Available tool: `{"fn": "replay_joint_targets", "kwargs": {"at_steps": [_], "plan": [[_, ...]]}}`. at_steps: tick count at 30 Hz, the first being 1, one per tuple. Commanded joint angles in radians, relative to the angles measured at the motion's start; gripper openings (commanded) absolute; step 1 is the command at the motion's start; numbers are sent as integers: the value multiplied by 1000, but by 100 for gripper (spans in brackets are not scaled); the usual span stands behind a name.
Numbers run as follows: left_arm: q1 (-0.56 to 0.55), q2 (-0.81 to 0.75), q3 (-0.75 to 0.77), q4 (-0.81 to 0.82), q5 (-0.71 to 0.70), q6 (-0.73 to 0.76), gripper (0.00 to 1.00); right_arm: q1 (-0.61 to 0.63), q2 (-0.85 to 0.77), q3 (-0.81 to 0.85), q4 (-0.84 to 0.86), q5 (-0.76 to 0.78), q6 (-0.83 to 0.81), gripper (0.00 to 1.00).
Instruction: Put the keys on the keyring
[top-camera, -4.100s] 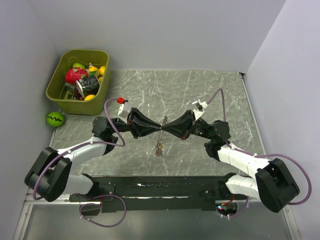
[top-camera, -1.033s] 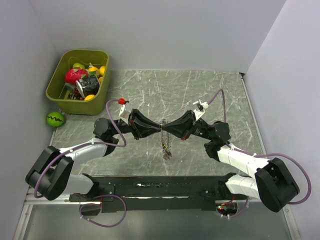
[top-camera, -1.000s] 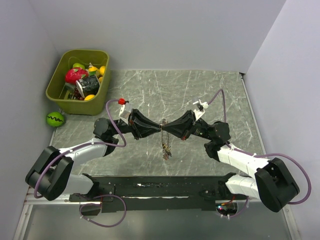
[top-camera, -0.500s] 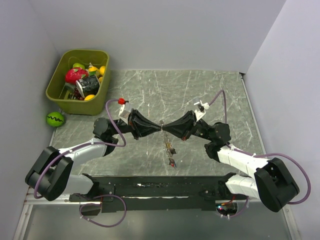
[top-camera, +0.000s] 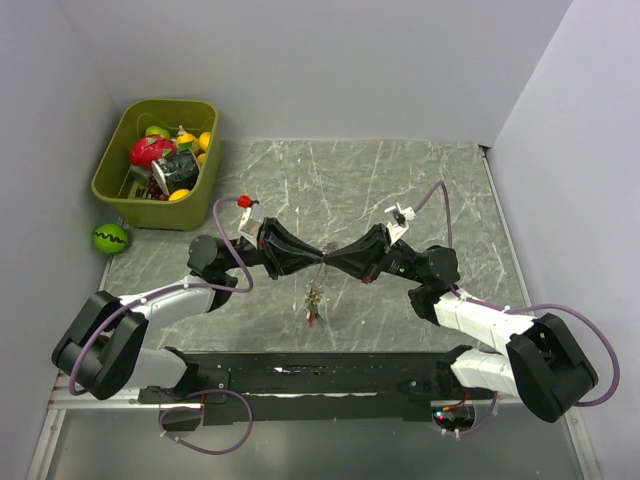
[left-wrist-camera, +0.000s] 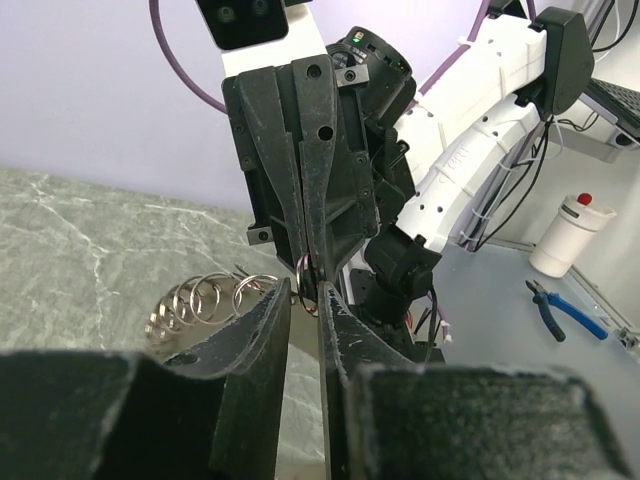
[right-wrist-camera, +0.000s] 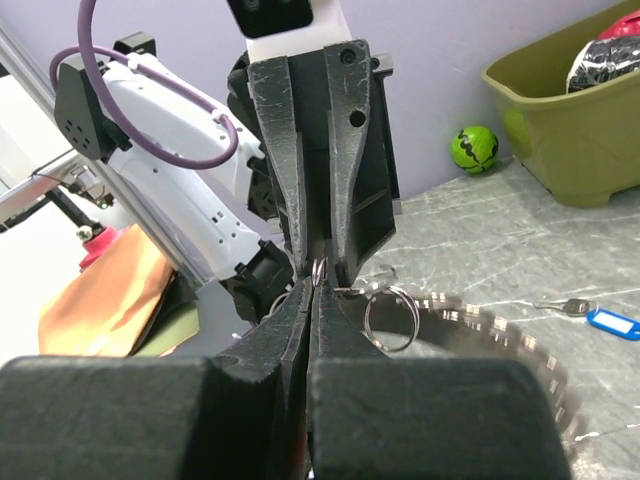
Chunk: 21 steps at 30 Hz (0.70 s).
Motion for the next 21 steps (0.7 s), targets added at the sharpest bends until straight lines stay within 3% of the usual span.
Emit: {"fn": "replay_joint_targets", "kwargs": {"at_steps": [1, 7, 12, 15, 16, 20, 21], "plan": [[-4, 18, 34, 301, 24, -23, 21, 8, -21, 14, 89, 7, -1, 0], [-4, 26, 37, 302, 44, -17, 1, 8, -27, 15, 98, 15, -1, 0], [-4, 2, 34, 255, 45, 32, 1, 8, -18, 18, 93, 13, 4, 0], [-6, -46, 33, 128, 35, 127, 1, 8, -7, 19, 110, 16, 24, 2], [-4, -63, 33, 84, 32, 161, 1, 8, -6, 15, 109, 18, 28, 5], [-36, -185, 78, -303, -28, 421, 1, 6, -15, 17, 86, 27, 16, 40], [-47, -205, 94, -487, -46, 551, 1, 6, -18, 19, 78, 28, 12, 44]]}}
